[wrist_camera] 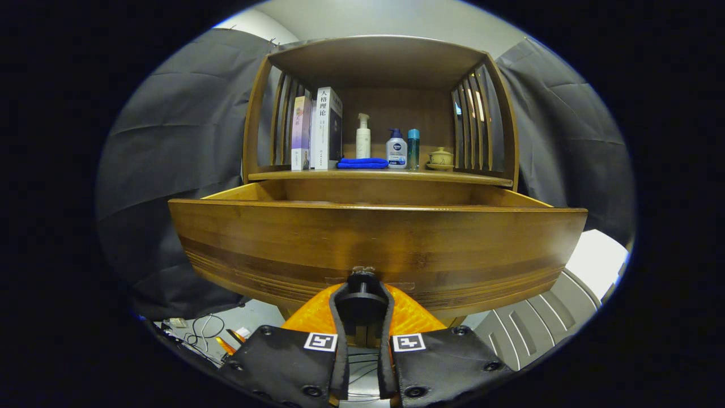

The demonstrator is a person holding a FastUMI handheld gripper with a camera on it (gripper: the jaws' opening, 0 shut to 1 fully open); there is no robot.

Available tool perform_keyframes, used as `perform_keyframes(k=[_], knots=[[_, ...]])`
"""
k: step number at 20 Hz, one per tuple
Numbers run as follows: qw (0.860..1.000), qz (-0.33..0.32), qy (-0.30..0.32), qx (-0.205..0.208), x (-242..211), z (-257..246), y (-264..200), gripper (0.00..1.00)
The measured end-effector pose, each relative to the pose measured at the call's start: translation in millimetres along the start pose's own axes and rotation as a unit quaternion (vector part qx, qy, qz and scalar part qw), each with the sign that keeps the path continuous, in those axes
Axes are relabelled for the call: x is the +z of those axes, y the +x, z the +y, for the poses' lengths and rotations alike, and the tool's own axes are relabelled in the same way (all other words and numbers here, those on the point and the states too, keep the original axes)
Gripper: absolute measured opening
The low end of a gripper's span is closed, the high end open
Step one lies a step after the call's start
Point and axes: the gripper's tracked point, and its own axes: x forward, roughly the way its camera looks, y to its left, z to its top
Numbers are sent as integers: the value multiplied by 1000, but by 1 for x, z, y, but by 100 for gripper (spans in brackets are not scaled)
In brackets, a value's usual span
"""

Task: Pull open the drawer, take out the items inside it, and place them on the countertop above the cabinet.

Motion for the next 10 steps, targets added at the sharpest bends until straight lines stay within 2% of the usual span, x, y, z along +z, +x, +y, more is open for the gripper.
perform_keyframes(k=[8, 10], knots=[[1000, -3, -13, 8, -9, 8, -22, 21], [1000, -13, -23, 9, -6, 8, -24, 36]])
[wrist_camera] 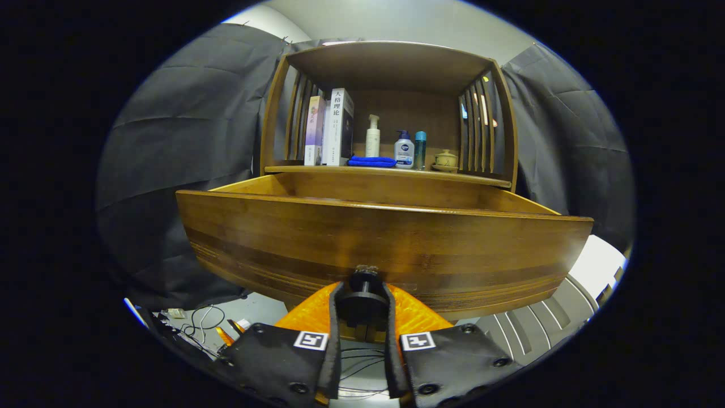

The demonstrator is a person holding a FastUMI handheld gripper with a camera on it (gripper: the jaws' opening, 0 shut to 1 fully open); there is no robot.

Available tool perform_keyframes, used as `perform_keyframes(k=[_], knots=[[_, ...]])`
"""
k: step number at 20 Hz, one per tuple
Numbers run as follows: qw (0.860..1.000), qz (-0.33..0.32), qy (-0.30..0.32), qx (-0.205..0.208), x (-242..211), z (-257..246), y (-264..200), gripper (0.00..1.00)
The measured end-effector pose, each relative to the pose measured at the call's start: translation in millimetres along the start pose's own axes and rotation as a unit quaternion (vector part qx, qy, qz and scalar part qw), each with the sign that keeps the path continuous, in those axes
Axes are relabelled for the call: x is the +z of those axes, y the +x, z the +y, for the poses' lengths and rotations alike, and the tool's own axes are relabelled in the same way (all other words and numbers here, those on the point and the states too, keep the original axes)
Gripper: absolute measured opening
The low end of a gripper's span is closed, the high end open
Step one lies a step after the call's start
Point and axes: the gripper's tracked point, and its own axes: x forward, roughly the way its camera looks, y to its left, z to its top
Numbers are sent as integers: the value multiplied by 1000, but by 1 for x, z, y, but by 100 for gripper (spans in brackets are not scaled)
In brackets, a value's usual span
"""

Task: Pull open the drawer, take out the items inside it, and place them on the countertop above the cabinet.

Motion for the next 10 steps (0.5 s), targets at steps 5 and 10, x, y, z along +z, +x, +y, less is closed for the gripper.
perform_keyframes(k=[5, 10], knots=[[995, -94, -22, 1, 57, 4, -18, 70], [990, -137, -14, 20, 112, 4, -26, 97]])
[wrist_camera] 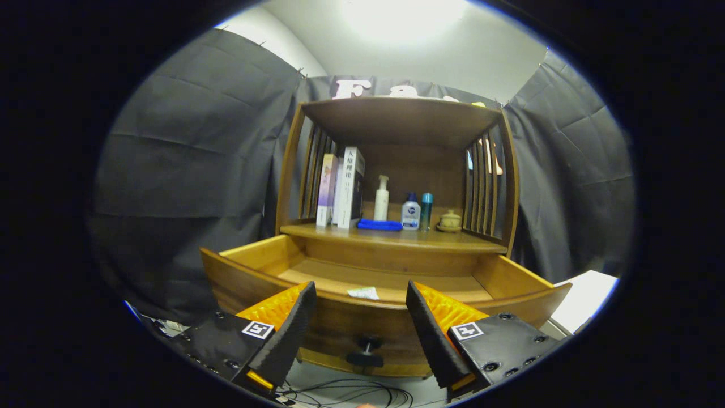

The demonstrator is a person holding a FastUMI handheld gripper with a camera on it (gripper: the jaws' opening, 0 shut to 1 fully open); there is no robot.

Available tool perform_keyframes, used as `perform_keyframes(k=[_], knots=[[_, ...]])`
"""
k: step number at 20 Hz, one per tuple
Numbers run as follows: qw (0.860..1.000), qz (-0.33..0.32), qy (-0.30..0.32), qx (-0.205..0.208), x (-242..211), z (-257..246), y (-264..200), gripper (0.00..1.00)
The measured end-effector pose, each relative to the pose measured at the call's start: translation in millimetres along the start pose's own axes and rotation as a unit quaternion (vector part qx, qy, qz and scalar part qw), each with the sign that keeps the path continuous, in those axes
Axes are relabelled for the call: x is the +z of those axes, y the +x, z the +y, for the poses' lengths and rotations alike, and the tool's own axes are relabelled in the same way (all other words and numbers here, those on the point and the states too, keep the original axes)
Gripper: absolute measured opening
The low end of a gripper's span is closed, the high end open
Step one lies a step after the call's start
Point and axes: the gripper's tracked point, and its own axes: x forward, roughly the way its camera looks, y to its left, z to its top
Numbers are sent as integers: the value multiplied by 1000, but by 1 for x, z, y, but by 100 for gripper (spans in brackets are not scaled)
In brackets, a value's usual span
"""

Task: Pull open the drawer, take out the items inside it, and place them on the countertop above the cabinet.

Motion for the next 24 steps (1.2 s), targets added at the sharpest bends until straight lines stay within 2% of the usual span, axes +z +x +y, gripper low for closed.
perform_keyframes(k=[2, 5, 11, 14, 19, 22, 24], knots=[[1000, -11, 4, 7, 19, -5, 5, 97], [999, 6, 27, 35, 34, -5, 18, 98], [997, 23, 48, 57, 69, -21, 52, 98], [995, 36, 37, 80, 80, -24, 70, 98], [984, 120, 13, 131, 54, -19, 99, 98], [972, 182, -4, 148, 33, -22, 116, 98], [959, 227, -1, 167, 16, -17, 126, 98]])
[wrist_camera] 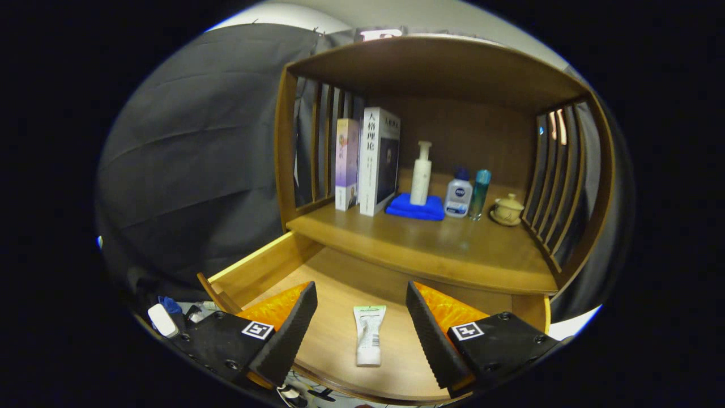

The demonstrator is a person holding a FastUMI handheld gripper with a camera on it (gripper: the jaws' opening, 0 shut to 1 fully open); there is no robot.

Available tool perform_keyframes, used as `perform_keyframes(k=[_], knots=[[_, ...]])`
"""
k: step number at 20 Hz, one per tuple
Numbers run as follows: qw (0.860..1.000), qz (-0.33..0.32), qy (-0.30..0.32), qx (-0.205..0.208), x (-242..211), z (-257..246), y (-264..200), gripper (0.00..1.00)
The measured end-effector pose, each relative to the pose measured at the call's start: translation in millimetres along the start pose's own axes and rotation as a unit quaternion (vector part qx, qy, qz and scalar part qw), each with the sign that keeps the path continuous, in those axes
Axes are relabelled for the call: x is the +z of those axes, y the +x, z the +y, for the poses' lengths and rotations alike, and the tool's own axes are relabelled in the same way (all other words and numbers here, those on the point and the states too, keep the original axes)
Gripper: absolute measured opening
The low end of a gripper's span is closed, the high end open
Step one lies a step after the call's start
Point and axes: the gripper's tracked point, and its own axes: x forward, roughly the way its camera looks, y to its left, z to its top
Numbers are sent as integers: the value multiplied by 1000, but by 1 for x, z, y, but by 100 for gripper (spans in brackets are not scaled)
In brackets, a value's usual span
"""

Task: Pull open the drawer, take out the items inside it, and place them on the countertop above the cabinet.

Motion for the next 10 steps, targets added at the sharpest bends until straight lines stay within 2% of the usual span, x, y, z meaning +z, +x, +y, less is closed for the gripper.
perform_keyframes(k=[3, 10], knots=[[998, 65, 2, 27, -15, 0, 21, 98], [983, 178, -30, 45, -37, -13, 63, 98]])
